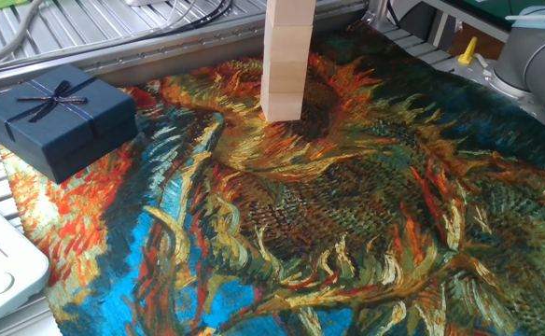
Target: Stack the blocks in a vertical line of five
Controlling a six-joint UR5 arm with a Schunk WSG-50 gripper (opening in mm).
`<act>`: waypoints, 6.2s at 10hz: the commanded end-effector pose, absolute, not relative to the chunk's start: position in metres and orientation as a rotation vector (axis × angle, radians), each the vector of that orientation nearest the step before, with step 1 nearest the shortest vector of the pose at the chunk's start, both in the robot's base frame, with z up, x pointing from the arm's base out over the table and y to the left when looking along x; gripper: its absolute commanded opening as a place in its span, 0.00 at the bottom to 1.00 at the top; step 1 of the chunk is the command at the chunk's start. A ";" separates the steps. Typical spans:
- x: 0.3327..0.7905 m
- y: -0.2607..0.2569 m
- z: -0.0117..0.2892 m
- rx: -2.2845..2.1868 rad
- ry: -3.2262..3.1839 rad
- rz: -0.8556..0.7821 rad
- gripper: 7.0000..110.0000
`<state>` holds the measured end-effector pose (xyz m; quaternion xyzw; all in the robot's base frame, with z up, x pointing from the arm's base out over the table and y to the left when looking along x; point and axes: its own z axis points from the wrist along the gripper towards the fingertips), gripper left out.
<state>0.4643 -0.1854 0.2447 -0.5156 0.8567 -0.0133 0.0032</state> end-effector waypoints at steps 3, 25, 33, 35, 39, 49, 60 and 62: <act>0.468 -0.183 0.246 -1.616 2.661 -0.037 0.00; 0.457 -0.179 0.242 -1.660 2.647 0.043 0.15; 0.457 -0.179 0.241 -1.664 2.648 0.049 0.15; 0.458 -0.180 0.242 -1.670 2.644 0.049 0.15; 0.458 -0.181 0.242 -1.671 2.642 0.048 0.15; 0.463 -0.182 0.241 -1.658 2.634 0.032 0.36; 0.462 -0.176 0.241 -1.627 2.635 0.053 0.36; 0.463 -0.177 0.241 -1.627 2.631 0.047 0.36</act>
